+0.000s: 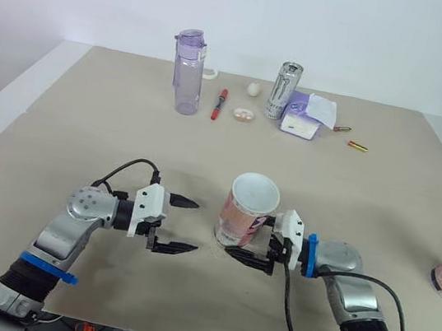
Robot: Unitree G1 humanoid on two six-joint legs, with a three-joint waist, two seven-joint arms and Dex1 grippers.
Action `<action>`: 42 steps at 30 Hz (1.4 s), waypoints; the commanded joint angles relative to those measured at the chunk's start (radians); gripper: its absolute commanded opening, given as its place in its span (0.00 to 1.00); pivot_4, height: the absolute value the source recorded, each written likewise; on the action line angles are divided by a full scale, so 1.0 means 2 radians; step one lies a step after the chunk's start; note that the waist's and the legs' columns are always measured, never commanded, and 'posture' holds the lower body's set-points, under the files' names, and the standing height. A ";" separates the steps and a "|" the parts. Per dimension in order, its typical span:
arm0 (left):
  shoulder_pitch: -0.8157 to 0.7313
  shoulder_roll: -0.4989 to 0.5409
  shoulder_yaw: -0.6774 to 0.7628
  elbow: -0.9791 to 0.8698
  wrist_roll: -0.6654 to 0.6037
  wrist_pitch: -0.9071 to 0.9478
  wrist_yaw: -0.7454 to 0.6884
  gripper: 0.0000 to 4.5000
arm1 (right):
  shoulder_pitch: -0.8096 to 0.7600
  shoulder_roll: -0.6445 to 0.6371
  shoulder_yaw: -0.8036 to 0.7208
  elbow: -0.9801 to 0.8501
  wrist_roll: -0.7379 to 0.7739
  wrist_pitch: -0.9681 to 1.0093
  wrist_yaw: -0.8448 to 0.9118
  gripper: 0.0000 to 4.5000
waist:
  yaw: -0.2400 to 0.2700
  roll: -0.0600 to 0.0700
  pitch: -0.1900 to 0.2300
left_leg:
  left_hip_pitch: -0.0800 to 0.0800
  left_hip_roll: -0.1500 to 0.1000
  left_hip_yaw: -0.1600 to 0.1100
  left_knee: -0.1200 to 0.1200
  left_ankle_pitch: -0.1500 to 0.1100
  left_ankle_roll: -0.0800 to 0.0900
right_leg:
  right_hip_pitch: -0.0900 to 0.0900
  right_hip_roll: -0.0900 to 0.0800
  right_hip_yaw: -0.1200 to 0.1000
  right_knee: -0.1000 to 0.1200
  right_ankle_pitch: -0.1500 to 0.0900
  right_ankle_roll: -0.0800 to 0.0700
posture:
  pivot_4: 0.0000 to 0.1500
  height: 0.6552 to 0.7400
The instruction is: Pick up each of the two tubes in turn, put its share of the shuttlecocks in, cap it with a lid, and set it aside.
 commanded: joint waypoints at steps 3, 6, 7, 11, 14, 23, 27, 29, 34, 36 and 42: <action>0.012 0.003 0.017 -0.038 -0.035 0.028 0.004 1.00 | -0.017 0.019 0.009 0.006 -0.003 -0.010 -0.015 0.99 | 0.000 0.000 0.000 | 0.000 0.000 0.000 0.000 0.000 0.000 | 0.000 0.000 0.000 0.000 0.000 0.000 | 1.00 1.00; 0.019 -0.001 0.022 -0.045 -0.048 0.040 0.010 1.00 | -0.020 0.030 0.017 0.006 -0.002 -0.009 -0.018 0.99 | 0.000 0.000 0.000 | 0.000 0.001 0.000 0.000 0.000 0.000 | 0.000 0.001 0.000 0.000 0.000 0.000 | 1.00 1.00; 0.021 -0.001 0.022 -0.048 -0.049 0.042 0.012 1.00 | -0.020 0.033 0.018 0.005 -0.001 -0.009 -0.019 0.99 | 0.000 0.000 0.000 | 0.000 0.001 0.000 0.000 0.000 0.000 | 0.000 0.001 0.000 0.000 0.000 0.000 | 1.00 1.00; 0.028 -0.003 0.017 -0.047 -0.042 0.036 0.018 1.00 | -0.027 0.046 0.022 0.011 0.000 -0.009 -0.022 0.99 | 0.000 0.000 0.000 | 0.000 0.002 0.000 0.000 0.000 0.000 | 0.000 0.003 0.000 0.000 0.000 0.000 | 1.00 1.00; 0.028 -0.003 0.016 -0.047 -0.038 0.034 0.024 1.00 | -0.028 0.050 0.023 0.015 0.002 -0.011 -0.018 0.99 | 0.000 0.000 0.000 | 0.000 0.004 0.000 0.000 0.000 0.000 | 0.000 0.004 0.000 0.000 0.000 0.000 | 1.00 1.00; 0.028 -0.001 0.014 -0.041 -0.028 0.024 0.027 1.00 | -0.028 0.048 0.022 0.017 0.002 -0.018 -0.023 0.75 | 0.000 0.000 0.000 | 0.001 0.007 0.001 0.001 0.000 0.000 | 0.000 0.007 0.000 0.000 0.002 -0.003 | 1.00 1.00; 0.026 -0.003 0.012 -0.036 -0.024 0.017 0.026 1.00 | -0.013 0.037 0.007 -0.009 0.011 -0.012 -0.035 0.75 | 0.000 0.000 0.000 | 0.001 0.008 0.001 0.001 0.000 0.000 | -0.001 0.008 0.000 0.000 0.002 -0.004 | 1.00 1.00; 0.025 -0.004 0.010 -0.033 -0.023 0.014 0.025 1.00 | 0.005 0.028 -0.014 -0.040 0.024 0.002 -0.053 0.75 | 0.001 0.000 0.000 | 0.001 0.008 0.001 0.001 0.000 0.000 | -0.001 0.007 0.000 0.000 0.002 -0.004 | 1.00 1.00; 0.023 -0.010 0.006 -0.031 -0.020 0.009 0.025 1.00 | 0.088 0.004 -0.123 -0.118 0.054 0.041 -0.151 0.75 | 0.003 0.000 0.000 | 0.000 0.007 0.001 0.001 0.000 -0.001 | -0.001 0.007 0.001 0.000 0.002 -0.004 | 1.00 1.00; 0.023 -0.012 0.005 -0.031 -0.020 0.008 0.025 1.00 | 0.115 0.004 -0.162 -0.128 0.054 0.049 -0.196 0.75 | 0.002 0.000 0.000 | 0.000 0.007 0.001 0.001 -0.001 -0.002 | -0.001 0.007 0.001 0.000 0.001 -0.004 | 1.00 1.00; 0.017 -0.026 -0.002 -0.026 -0.018 0.007 0.029 1.00 | 0.144 0.029 -0.281 -0.113 0.054 0.069 -0.359 0.75 | 0.000 0.000 0.000 | 0.001 0.007 0.002 0.001 -0.001 -0.002 | -0.001 0.007 0.001 0.000 0.001 -0.004 | 1.00 1.00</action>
